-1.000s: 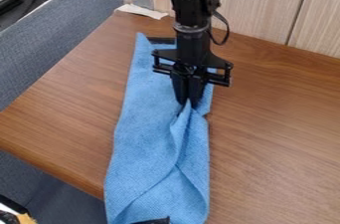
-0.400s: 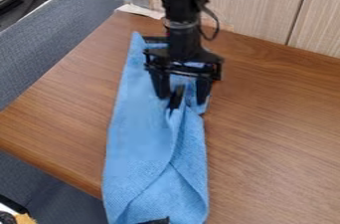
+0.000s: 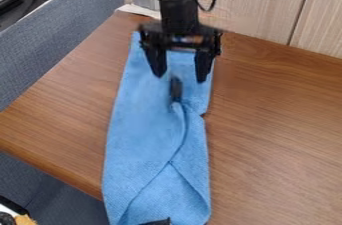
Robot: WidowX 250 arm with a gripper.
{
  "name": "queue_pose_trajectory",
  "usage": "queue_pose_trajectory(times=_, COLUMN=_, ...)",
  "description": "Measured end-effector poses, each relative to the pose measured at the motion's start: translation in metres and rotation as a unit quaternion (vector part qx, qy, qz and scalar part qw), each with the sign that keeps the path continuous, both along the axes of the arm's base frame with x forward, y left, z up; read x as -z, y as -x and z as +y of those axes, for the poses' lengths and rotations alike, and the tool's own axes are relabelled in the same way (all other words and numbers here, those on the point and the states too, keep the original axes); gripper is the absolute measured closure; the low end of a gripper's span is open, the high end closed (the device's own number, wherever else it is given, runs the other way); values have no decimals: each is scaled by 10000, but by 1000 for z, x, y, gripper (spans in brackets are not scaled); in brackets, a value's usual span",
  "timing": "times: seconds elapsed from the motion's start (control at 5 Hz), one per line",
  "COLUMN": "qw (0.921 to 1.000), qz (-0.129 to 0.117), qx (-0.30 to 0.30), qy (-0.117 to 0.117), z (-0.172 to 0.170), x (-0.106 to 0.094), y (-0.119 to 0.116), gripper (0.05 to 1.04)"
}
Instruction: Fold the cloth from the bottom left to the centre
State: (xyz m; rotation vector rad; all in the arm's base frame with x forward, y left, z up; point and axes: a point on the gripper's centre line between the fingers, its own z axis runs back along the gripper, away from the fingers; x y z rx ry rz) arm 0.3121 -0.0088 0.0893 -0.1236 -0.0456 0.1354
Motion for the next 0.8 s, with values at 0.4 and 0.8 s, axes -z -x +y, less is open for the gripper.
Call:
queue_pose_trajectory(times=0.4, qw=9992, qz=-345, qx=-24, qy=190, z=8, x=-42, y=6, gripper=83)
queue_pose_trajectory(times=0.8, qw=9988, qz=-416, qx=-98, qy=218, z=18, x=-50, y=7, gripper=83)
